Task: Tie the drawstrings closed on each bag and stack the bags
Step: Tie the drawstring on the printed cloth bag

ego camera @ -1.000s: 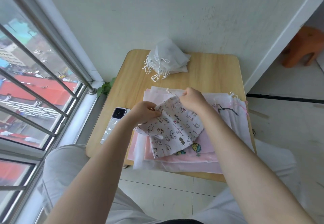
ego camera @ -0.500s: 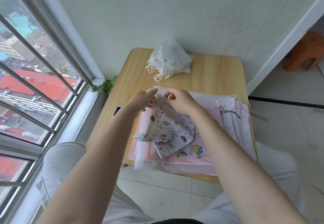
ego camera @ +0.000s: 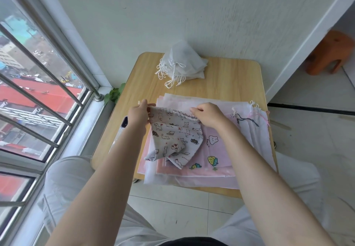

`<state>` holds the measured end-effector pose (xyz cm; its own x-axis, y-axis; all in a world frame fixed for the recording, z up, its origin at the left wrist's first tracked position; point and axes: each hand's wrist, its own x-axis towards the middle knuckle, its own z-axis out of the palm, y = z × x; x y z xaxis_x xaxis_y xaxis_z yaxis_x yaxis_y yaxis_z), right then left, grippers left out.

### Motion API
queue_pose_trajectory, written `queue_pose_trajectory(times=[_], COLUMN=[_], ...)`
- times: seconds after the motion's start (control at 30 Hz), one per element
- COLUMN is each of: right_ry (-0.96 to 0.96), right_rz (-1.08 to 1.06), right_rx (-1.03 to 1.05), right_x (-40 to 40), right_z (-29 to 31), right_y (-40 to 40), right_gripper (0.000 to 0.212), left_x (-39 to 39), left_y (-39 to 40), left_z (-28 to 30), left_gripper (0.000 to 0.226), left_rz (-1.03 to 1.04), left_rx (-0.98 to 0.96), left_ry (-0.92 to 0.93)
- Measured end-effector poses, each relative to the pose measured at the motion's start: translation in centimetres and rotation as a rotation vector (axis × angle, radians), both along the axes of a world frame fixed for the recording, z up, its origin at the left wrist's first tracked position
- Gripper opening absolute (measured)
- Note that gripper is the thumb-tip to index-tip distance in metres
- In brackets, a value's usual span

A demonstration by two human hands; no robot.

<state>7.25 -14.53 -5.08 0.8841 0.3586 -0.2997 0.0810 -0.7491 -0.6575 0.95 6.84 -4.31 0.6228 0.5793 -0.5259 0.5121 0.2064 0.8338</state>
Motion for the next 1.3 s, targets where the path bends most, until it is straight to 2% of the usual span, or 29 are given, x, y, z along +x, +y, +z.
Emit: queue_pose_trajectory(times=[0.1,0.23,0.37,0.57,0.67,0.77,0.83,0.97,1.07,1.1,1.17,1.23,1.3], right_ry=[0.088,0.172,0.244,0.218,0.271,0.345,0.439,0.644,0.75,0.768,0.788,0.746,0.625], right_rz=[0.011,-0.026,-0.113,-0.418,-0.614,-0.899,-1.015,-1.057,-1.081,-1.084,-1.053,-0.975,-0.943], right_rx=[0.073,0.259,0.465,0.625,0.797,1.026,1.193,1.526,1.731,1.758,1.709,1.509,1.264], right_x=[-0.3,-0.4,-0.3,-0.2,-0.5,-0.2,-0.2,-1.1,-1.2,-1.1,-0.9,-0.8,-0.8], right_z=[-0.1,0.0,-0.3,-0.7,-1.0,-1.6,-1.8,-0.8,-0.1,-0.1,0.0,0.0,-0.4], right_y=[-0.4,-0.8,-1.2,-1.0,-0.7,-1.3,-1.6,-0.9,-0.6,-0.6,-0.5,-0.2,-0.2], right_gripper=[0.045,0.011,0.015,0.009,0.006,0.012,0.016,0.022,0.022,0.023,0.028,0.034,0.033], left_x=[-0.2,-0.2,-0.2,-0.5,-0.8,-1.2,-1.7,-1.8,-1.7,-1.8,-1.8,-1.9,-2.2], left_y=[0.4,0.9,1.3,1.1,1.0,1.4,1.5,0.8,0.8,0.9,0.8,0.4,-0.1], left_z=[-0.7,-1.3,-1.9,-2.3,-2.5,-2.7,-2.7,-1.4,-0.2,0.0,0.2,0.2,0.1], left_gripper=[0.041,0.041,0.037,0.031,0.035,0.048,0.048,0.048,0.048,0.049,0.05,0.053,0.056], left_rz=[0.046,0.083,0.13,0.182,0.22,0.343,0.436,0.501,0.432,0.368,0.213,0.063,-0.051], left_rx=[-0.038,-0.061,-0.073,-0.085,-0.111,-0.264,-0.42,-0.848,-0.972,-0.927,-0.698,-0.373,-0.04], left_ry=[0.015,0.03,0.03,0.072,0.068,-0.015,-0.14,-0.593,-0.664,-0.624,-0.495,-0.378,-0.307])
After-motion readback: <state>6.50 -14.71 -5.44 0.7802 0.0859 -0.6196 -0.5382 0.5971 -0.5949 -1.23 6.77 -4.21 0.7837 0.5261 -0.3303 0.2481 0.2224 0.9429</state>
